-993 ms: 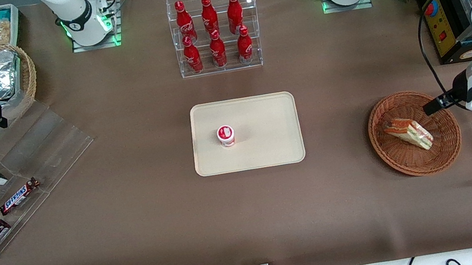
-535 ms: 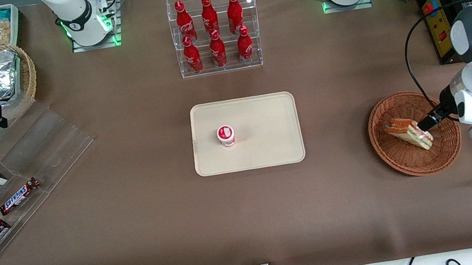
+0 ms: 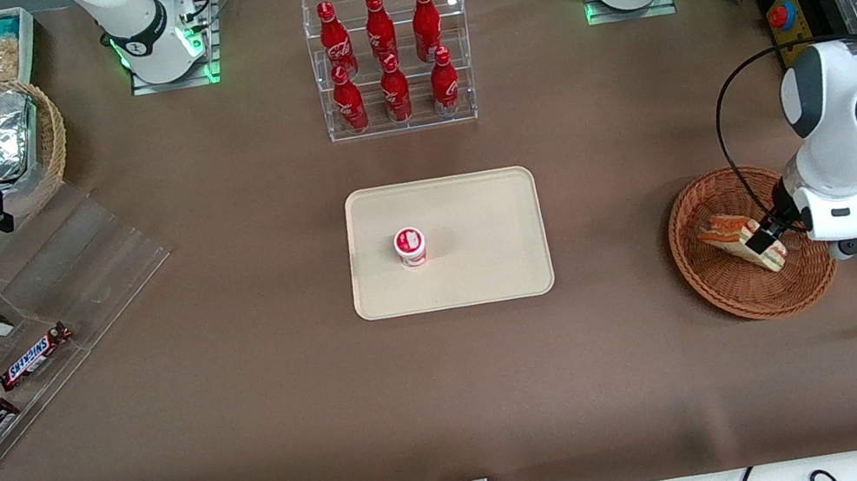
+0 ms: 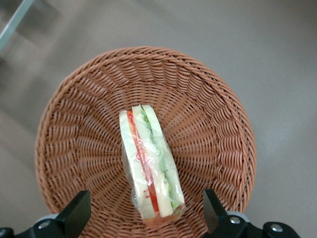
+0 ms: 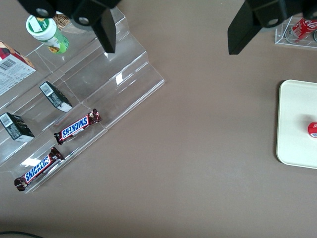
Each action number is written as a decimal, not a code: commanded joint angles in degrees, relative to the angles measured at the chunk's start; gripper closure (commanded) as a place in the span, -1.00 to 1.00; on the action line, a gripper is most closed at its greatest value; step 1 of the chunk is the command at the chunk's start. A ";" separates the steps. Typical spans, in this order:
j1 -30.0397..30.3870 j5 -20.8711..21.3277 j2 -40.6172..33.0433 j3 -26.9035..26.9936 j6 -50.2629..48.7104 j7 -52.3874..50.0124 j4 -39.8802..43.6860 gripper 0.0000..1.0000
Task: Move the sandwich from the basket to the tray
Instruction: 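Lower the open left gripper around the wrapped sandwich and close it, then lift the sandwich out of the basket and carry it to the tray, then lower the sandwich onto the tray beside the drink bottle and open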
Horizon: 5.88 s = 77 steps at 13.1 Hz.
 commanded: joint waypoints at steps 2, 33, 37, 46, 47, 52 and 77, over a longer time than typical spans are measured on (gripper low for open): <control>-0.62 1.54 1.62 -0.15 2.63 -7.19 -0.13 -1.00; -0.45 2.59 3.12 -7.43 -17.90 2.89 16.37 1.00; -0.36 -1.79 1.98 -14.20 -26.96 7.82 22.36 1.00; -4.56 -2.95 1.62 -29.42 -30.33 9.24 21.31 1.00; -6.06 -1.29 1.97 -29.51 -29.71 9.24 20.88 1.00; -10.37 -0.83 4.69 -29.51 -18.75 8.45 15.88 1.00; -15.12 14.28 19.55 -29.07 -10.55 -0.34 12.08 0.51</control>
